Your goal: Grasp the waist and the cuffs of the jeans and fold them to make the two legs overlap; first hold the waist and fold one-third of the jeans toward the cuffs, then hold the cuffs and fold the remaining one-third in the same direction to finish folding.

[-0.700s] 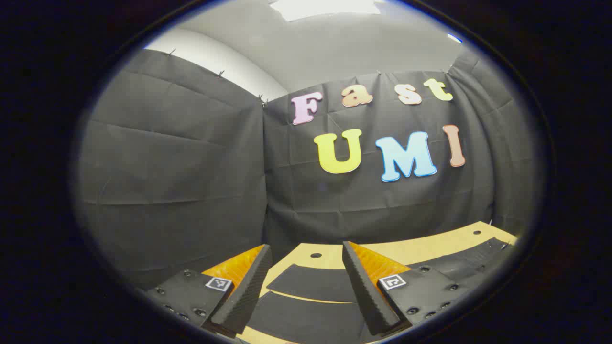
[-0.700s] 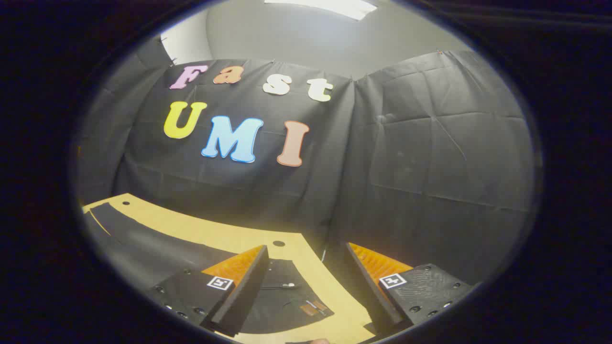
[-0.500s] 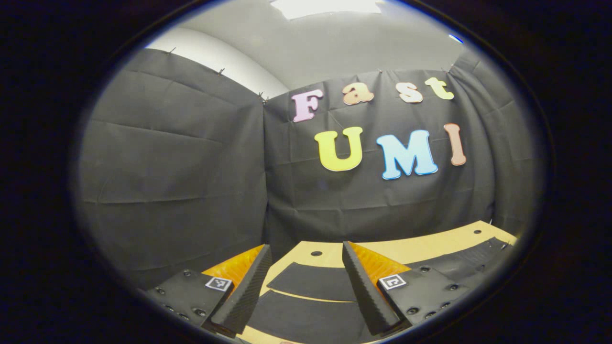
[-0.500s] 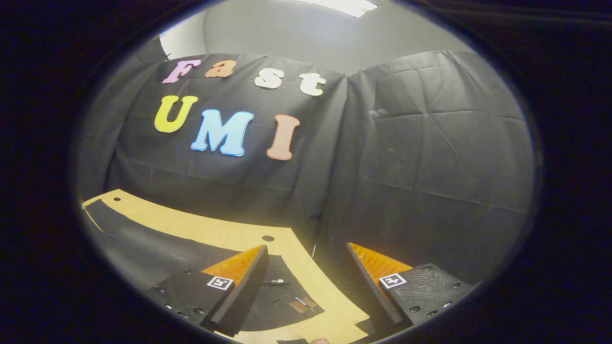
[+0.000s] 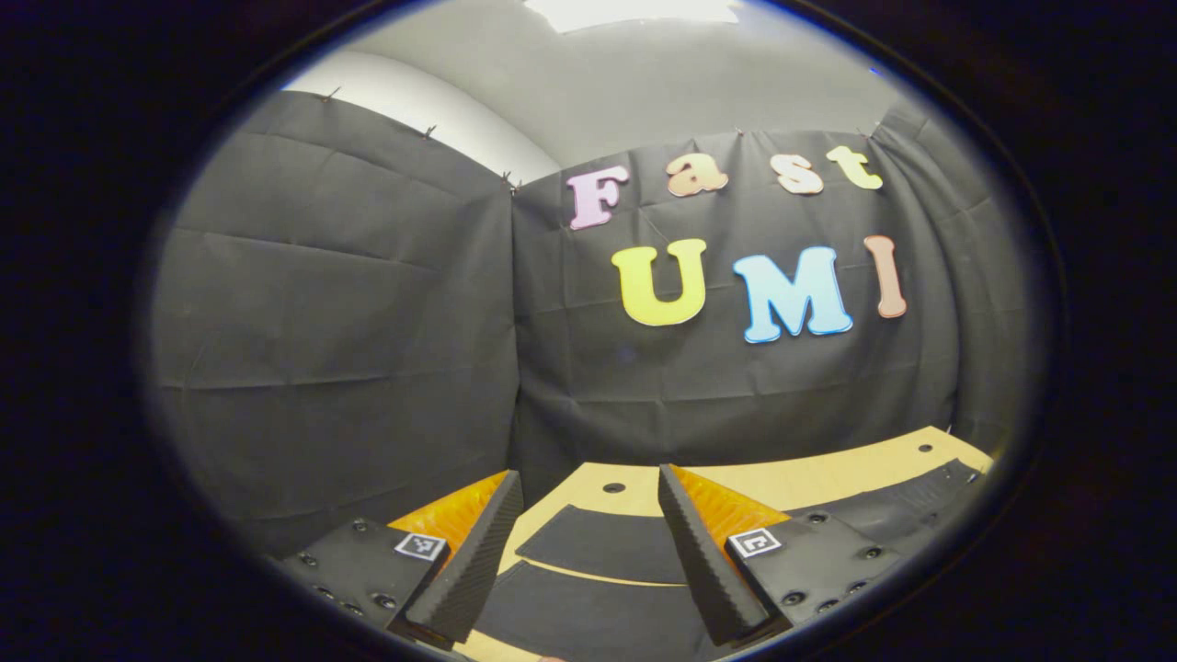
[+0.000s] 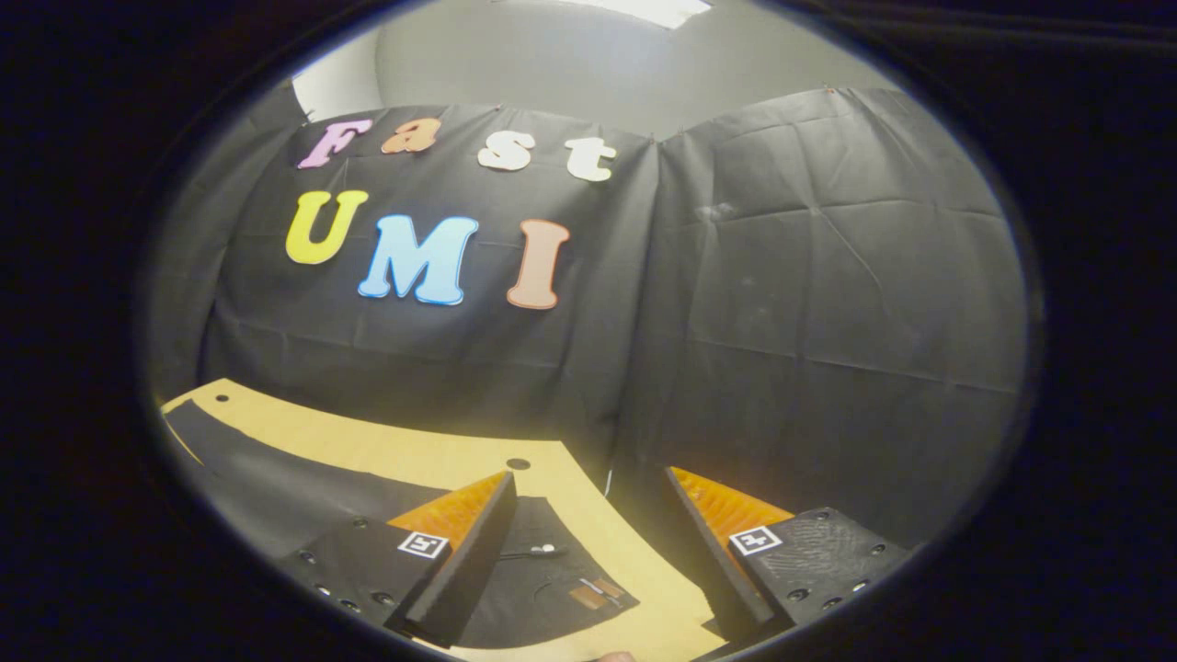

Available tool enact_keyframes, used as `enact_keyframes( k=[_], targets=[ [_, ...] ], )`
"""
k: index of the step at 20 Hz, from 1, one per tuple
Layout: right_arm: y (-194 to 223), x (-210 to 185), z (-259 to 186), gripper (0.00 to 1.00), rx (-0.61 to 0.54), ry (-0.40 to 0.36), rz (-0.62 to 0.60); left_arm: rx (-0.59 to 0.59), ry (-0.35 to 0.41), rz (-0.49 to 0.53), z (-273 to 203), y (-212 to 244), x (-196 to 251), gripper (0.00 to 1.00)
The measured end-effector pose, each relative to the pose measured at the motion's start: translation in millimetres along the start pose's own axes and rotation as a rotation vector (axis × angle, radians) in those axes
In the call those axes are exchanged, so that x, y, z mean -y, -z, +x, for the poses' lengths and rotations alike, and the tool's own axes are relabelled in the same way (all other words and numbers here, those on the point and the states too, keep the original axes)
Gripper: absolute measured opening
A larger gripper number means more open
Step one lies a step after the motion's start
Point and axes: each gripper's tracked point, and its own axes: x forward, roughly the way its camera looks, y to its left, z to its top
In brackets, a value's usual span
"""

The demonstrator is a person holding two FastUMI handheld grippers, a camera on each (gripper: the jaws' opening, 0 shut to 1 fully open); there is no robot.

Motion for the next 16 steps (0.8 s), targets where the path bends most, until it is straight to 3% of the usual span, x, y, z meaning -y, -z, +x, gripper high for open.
enact_keyframes(
  k=[6, 9, 13, 16],
  targets=[
    [-5, -7, 9, 0.94, -0.010, -0.002, 0.029, -0.010, 0.011, 0.008, 6, 7, 7, 0.95],
    [20, -7, 13, 0.94, -0.107, 0.035, 0.048, -0.064, 0.042, -0.022, 10, 25, 9, 0.95],
    [53, -12, 14, 0.94, -0.233, 0.033, 0.117, -0.198, 0.012, -0.121, 16, 69, -11, 0.96],
    [78, -16, 12, 0.94, -0.325, 0.030, 0.139, -0.282, -0.040, -0.269, 19, 93, -31, 0.95]
  ],
)
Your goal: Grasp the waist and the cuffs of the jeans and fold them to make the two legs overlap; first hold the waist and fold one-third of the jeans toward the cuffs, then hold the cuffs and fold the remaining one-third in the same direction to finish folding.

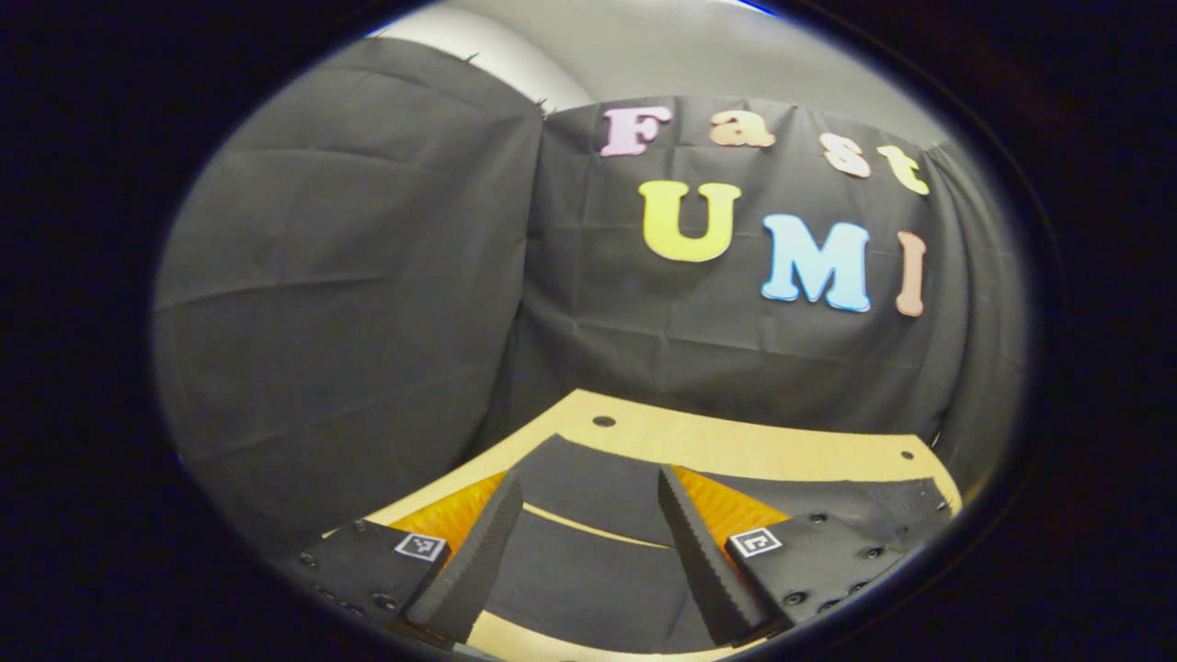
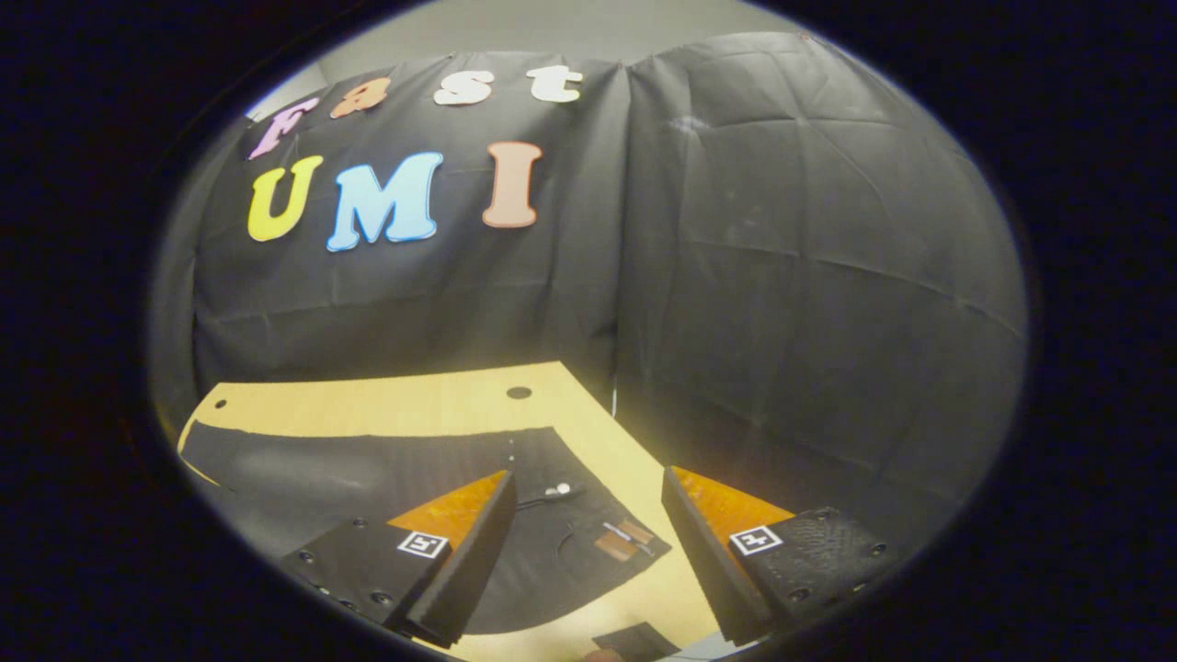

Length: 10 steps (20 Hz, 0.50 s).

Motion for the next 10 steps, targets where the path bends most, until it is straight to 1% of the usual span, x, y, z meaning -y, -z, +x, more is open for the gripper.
enact_keyframes(
  k=[3, 5, 8, 10],
  targets=[
    [19, -2, 5, 0.94, -0.099, -0.006, 0.074, -0.092, -0.070, -0.183, 15, 22, -37, 0.95],
    [32, -5, 9, 0.95, -0.164, -0.009, 0.160, -0.167, -0.125, -0.309, 25, 44, -65, 0.95],
    [56, -10, 11, 0.95, -0.268, -0.006, 0.281, -0.267, -0.199, -0.463, 27, 82, -107, 0.96],
    [70, -15, 16, 0.95, -0.329, -0.009, 0.306, -0.317, -0.245, -0.564, 26, 104, -133, 0.96]
  ],
)
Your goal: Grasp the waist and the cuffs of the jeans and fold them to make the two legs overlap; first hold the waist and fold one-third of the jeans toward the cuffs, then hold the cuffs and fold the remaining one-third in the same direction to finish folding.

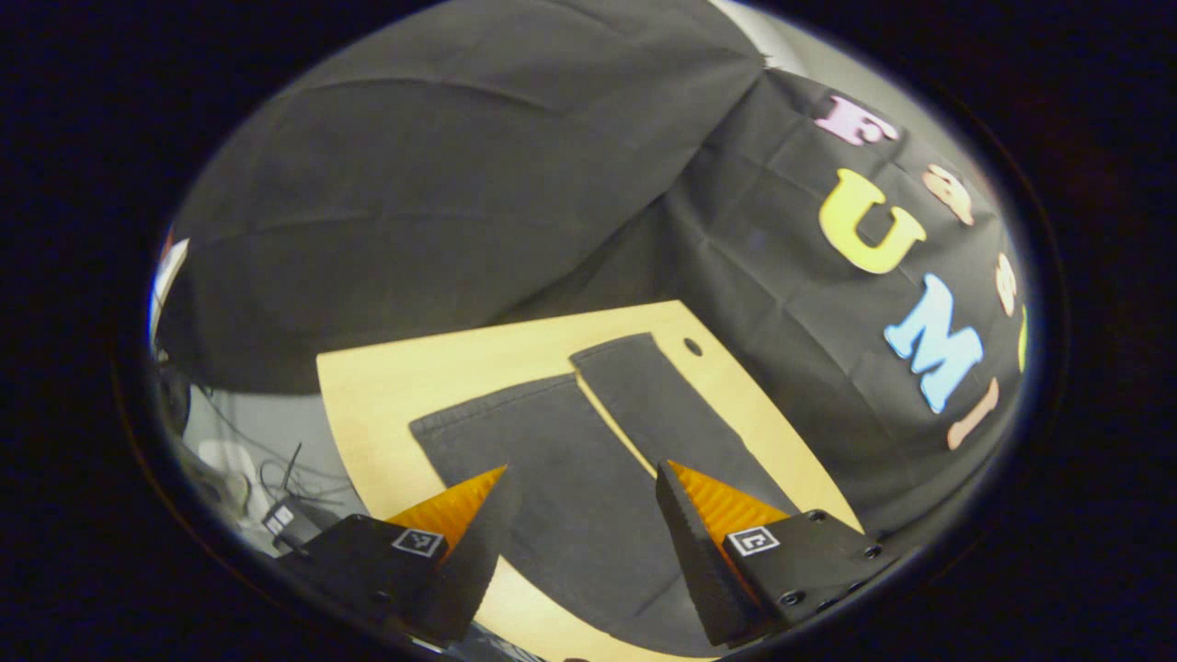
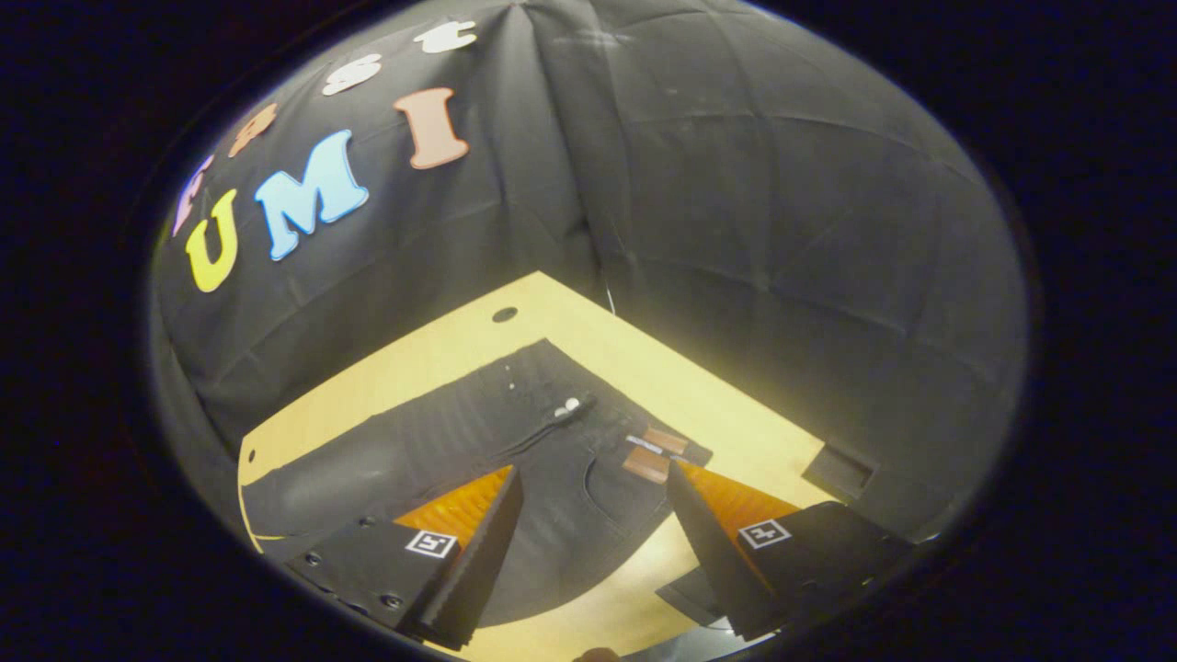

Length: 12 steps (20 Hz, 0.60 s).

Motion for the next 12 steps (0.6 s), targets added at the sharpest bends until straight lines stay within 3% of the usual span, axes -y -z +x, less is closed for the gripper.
enact_keyframes(
  k=[4, 8, 12],
  targets=[
    [19, 5, 19, 0.95, -0.093, 0.005, 0.024, -0.071, -0.076, -0.199, 11, 6, -48, 0.96],
    [42, 4, 25, 0.95, -0.179, -0.025, 0.130, -0.107, -0.136, -0.330, 24, 14, -84, 0.98],
    [59, 7, 33, 0.95, -0.267, -0.047, 0.255, -0.152, -0.143, -0.455, 41, 31, -87, 0.98]
  ],
)
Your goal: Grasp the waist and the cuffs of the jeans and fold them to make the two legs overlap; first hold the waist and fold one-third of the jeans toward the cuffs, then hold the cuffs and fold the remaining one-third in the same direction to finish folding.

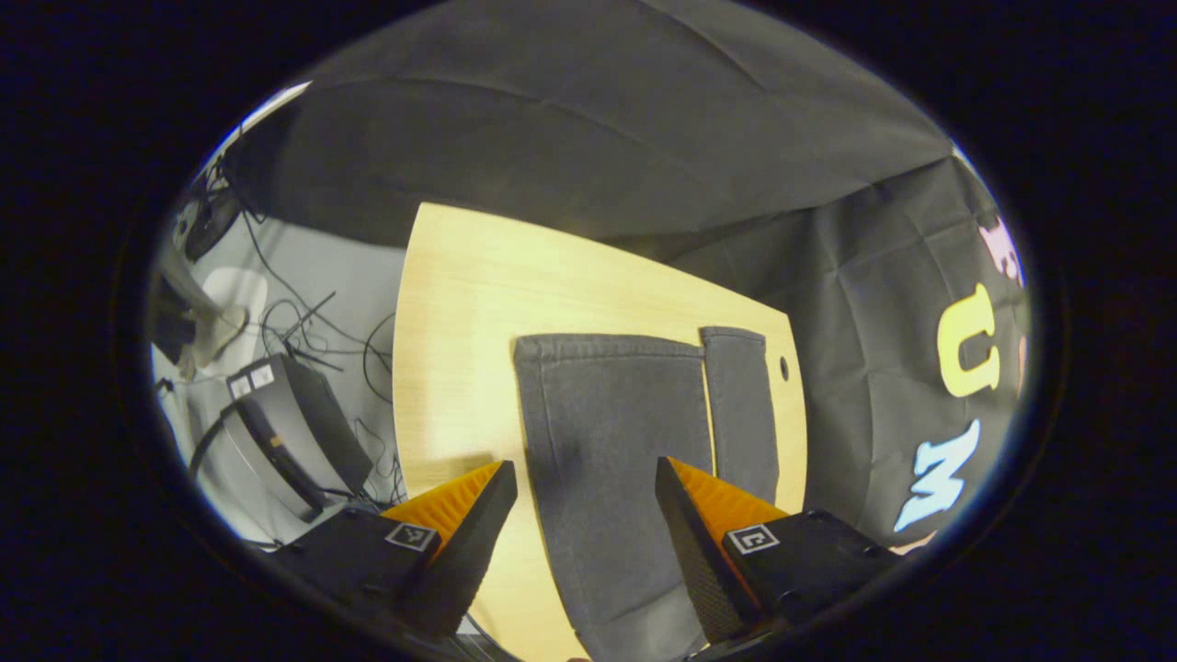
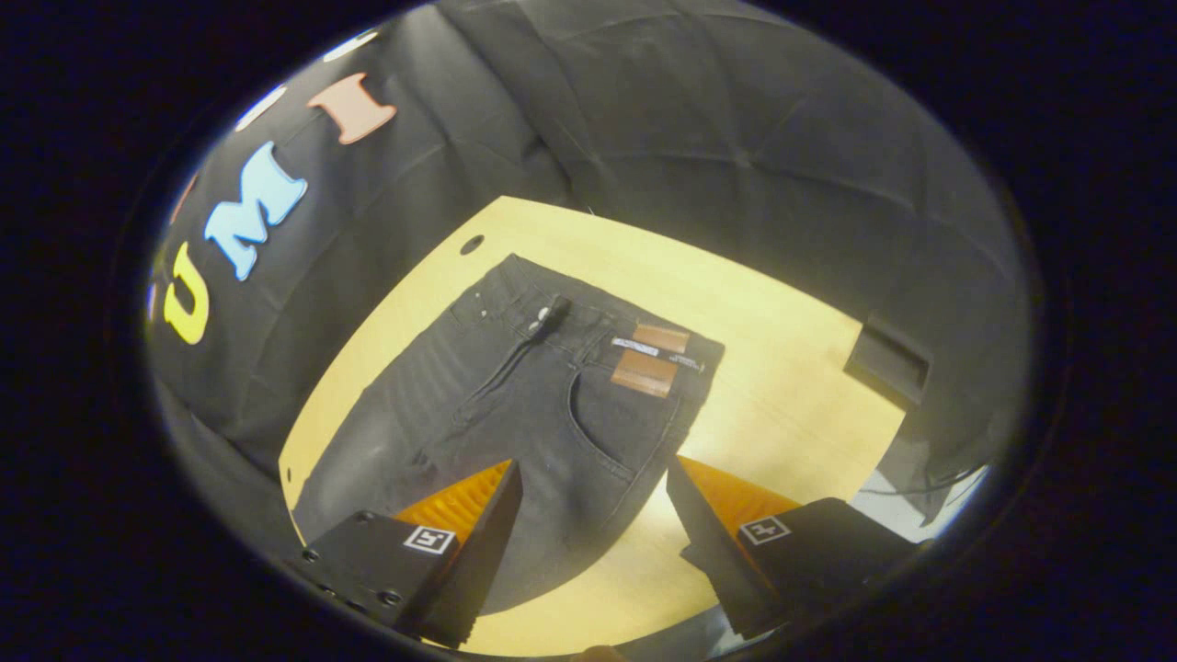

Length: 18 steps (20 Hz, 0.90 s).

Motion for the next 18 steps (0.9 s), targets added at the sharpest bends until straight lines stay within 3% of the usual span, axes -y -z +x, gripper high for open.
enact_keyframes(
  k=[3, 10, 13, 16, 17, 18],
  targets=[
    [1, 9, 1, 0.95, -0.022, -0.003, 0.052, -0.009, 0.012, -0.046, 14, 2, 1, 0.99],
    [5, 14, 24, 0.95, -0.045, -0.040, 0.251, -0.013, 0.092, -0.050, 34, 3, 25, 1.00],
    [1, 2, 30, 0.93, -0.044, -0.095, 0.278, -0.021, 0.127, -0.072, 42, 7, 35, 0.95],
    [2, -4, 39, 0.87, -0.054, -0.098, 0.269, -0.050, 0.134, -0.084, 49, 18, 39, 0.89],
    [8, -4, 41, 0.85, -0.063, -0.077, 0.246, -0.054, 0.132, -0.085, 52, 19, 38, 0.79],
    [12, -5, 42, 0.76, -0.068, -0.061, 0.219, -0.055, 0.141, -0.084, 54, 20, 40, 0.73]
  ],
)
